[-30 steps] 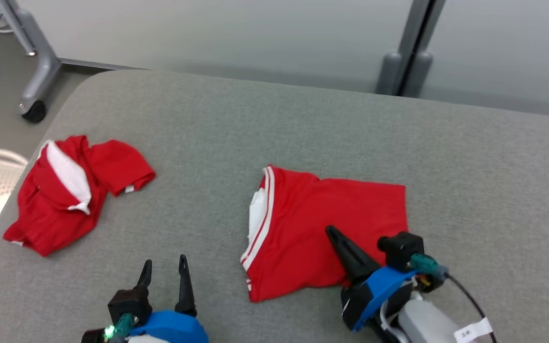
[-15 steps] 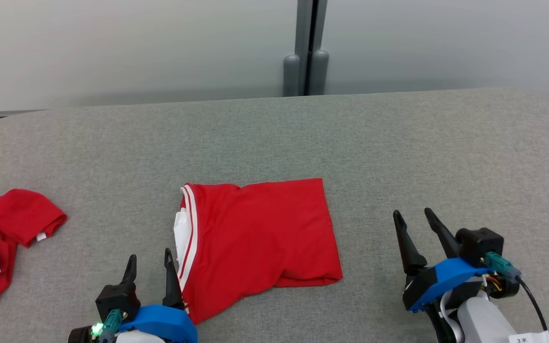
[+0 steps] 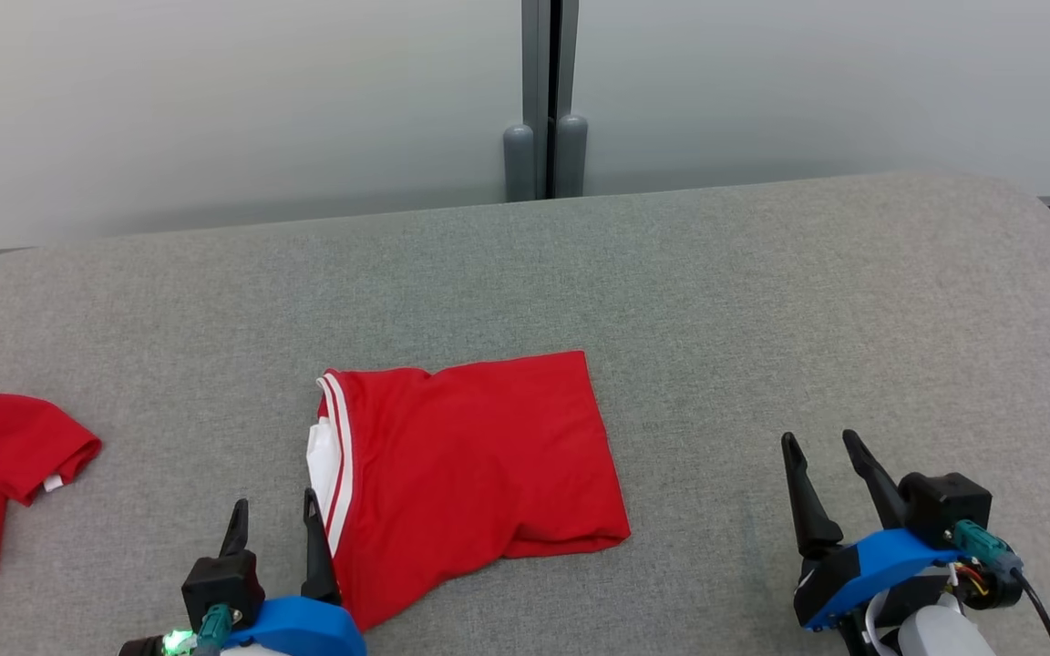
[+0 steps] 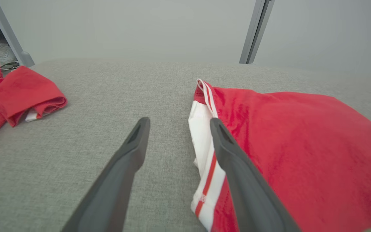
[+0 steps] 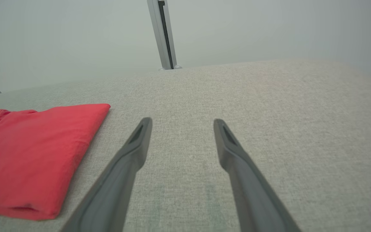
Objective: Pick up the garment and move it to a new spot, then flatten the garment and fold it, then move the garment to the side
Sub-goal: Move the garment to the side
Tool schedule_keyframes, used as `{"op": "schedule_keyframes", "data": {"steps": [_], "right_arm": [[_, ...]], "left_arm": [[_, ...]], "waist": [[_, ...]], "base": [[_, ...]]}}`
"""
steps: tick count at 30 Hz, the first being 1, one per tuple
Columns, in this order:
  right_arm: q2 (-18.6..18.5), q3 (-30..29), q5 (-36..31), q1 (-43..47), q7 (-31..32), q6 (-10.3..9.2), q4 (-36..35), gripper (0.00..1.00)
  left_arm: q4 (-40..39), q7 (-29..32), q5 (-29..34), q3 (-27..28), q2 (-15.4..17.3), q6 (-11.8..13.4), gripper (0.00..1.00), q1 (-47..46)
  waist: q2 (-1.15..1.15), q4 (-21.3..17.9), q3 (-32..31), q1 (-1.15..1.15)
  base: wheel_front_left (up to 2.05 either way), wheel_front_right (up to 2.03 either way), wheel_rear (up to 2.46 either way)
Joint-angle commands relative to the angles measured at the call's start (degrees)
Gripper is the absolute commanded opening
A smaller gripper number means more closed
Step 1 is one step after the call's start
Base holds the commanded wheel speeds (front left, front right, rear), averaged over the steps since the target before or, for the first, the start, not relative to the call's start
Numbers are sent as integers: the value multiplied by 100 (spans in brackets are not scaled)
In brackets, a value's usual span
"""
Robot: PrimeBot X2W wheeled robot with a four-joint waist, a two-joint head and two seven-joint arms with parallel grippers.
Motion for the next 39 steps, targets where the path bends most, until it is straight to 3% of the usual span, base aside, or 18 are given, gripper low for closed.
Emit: {"op": "schedule_keyframes", "data": {"steps": [1, 14, 22, 28, 32, 33, 34, 35, 39], "right_arm": [[-15, -2, 15, 110, -31, 1, -48, 100], [-13, 314, 149, 47, -32, 1, 80, 100], [-30, 1012, 685, -490, -32, 1, 860, 100], [-19, 963, 1116, -1066, -32, 1, 1783, 100], [-20, 976, 1180, -1208, -29, 1, 2127, 100], [-20, 1019, 1228, -1267, -27, 1, 2248, 96], [-20, 1078, 1282, -1311, -9, 1, 2363, 34], [-19, 1146, 1350, -1333, -5, 1, 2452, 0], [-10, 1333, 1552, -1419, -7, 1, 2529, 0]], "left_arm": [[-23, 1, 38, 17, 2, -24, 100, 39], [-98, 1, 40, -134, 2, -73, 100, -9], [-7, 1, -32, -489, 1, -119, 100, -122], [-13, 1, -96, -600, -1, -71, 100, -76], [38, 1, -110, -582, -1, -77, 100, -37], [47, 1, -96, -577, -2, -87, 100, -35], [50, 1, -82, -574, 1, -96, 100, -40], [53, 1, -71, -568, 1, -101, 100, -38], [59, 1, -117, -553, -1, -95, 100, -41]], "waist": [[0, -2, -35, 0], [0, 261, 81, 0], [0, 943, 265, 0], [0, 1576, 383, 0], [0, 1699, 427, 0], [0, 1715, 435, 0], [0, 1723, 440, 0], [0, 1725, 444, 0], [0, 1590, 450, 0]], "base": [[0, 0, 0], [0, 0, 0], [0, 0, 0], [0, 0, 0], [0, 0, 0], [0, 0, 0], [0, 0, 0], [0, 0, 0], [0, 0, 0]]}}
